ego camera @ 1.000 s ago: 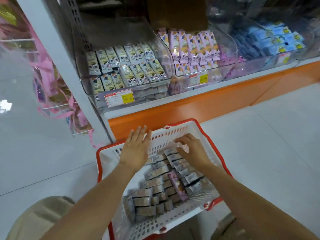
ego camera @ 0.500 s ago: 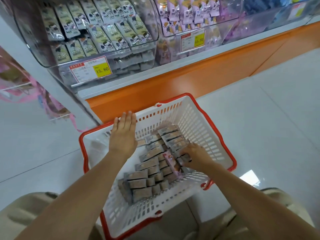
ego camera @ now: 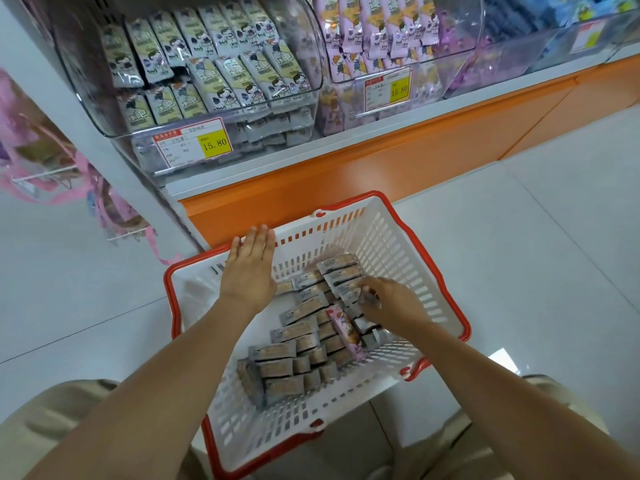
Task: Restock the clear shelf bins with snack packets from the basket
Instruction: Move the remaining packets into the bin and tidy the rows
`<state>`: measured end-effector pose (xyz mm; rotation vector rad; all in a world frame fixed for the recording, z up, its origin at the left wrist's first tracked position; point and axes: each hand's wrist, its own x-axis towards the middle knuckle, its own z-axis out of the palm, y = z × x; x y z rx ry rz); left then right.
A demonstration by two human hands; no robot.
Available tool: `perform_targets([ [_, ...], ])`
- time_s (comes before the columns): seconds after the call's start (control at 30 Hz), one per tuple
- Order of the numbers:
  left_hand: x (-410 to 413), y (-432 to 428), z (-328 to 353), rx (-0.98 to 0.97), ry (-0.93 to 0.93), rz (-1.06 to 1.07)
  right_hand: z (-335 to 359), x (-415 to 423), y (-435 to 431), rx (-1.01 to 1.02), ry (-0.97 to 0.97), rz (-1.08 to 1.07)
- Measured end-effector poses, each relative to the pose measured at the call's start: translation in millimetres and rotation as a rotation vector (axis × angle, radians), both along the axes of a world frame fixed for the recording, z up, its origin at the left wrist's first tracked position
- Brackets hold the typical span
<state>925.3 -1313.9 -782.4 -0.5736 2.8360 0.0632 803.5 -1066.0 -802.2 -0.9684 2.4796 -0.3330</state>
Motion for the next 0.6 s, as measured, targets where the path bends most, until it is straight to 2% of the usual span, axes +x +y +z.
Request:
perform_targets([
  [0.1, 5, -4, 10, -0.002, 0.049, -0.025, 19, -2, -7, -0.189, -0.102, -0.059],
  [0.37, 12, -16, 83, -0.238, 0.51, -0.096, 104, -6, -60, -0.664, -0.176, -0.096],
  [0.5, 15, -33, 122, -0.302, 0.662, -0.002, 151, -7, -91, -0.894, -0.174, -0.105],
  [0.6, 23, -49, 142, -0.317, 0.647, 0.107, 183, -6, -113, -1.017, -0.174, -0.128],
])
